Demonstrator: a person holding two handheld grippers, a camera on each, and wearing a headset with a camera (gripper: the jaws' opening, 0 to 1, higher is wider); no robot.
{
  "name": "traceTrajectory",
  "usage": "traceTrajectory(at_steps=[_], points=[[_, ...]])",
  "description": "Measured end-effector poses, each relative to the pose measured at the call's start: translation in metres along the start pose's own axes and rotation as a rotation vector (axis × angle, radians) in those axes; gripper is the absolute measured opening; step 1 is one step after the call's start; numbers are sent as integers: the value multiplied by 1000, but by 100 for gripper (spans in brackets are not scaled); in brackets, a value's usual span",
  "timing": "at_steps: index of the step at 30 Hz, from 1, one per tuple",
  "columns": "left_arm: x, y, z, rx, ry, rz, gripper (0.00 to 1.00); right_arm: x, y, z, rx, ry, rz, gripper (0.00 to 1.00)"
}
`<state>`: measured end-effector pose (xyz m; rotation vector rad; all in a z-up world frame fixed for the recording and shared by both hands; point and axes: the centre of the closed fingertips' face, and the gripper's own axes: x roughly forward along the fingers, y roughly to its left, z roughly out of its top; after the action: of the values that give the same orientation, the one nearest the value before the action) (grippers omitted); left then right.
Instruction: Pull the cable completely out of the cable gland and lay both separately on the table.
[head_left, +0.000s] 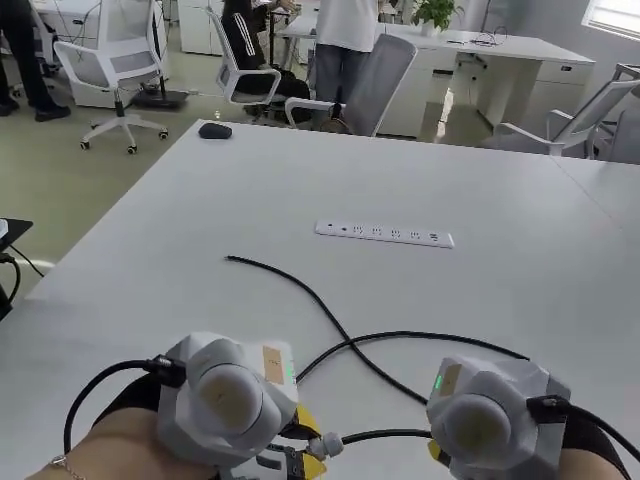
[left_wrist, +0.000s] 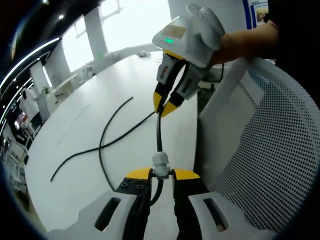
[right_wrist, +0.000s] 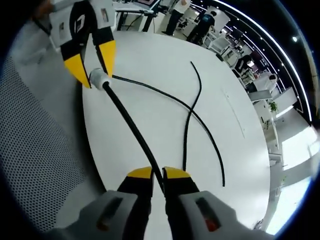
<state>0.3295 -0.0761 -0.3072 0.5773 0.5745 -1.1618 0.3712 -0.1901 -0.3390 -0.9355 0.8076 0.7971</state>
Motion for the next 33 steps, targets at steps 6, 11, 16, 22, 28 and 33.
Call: traceTrajectory(at_steps=[6,11,16,22,28,33], points=[[-1,3,-2,19,11,20,17,2,3,6,-12,-17,1,31],[-1,1,2,27,-5,16,17,-4,25,45,-115,-172,73,27],[-1,-2,5,47,-17,9,17,-14,46,73,-174,-303,130,24],[0,-9,12,64,-38,-16,17,-26,53,91,-203,-396,139,20],[0,-9,11,68,-36,-21,17,-28,57,94,-238,-411,147,10],[0,-7,11,67,-44,-12,17,-27,57,93,-237,-401,147,7]])
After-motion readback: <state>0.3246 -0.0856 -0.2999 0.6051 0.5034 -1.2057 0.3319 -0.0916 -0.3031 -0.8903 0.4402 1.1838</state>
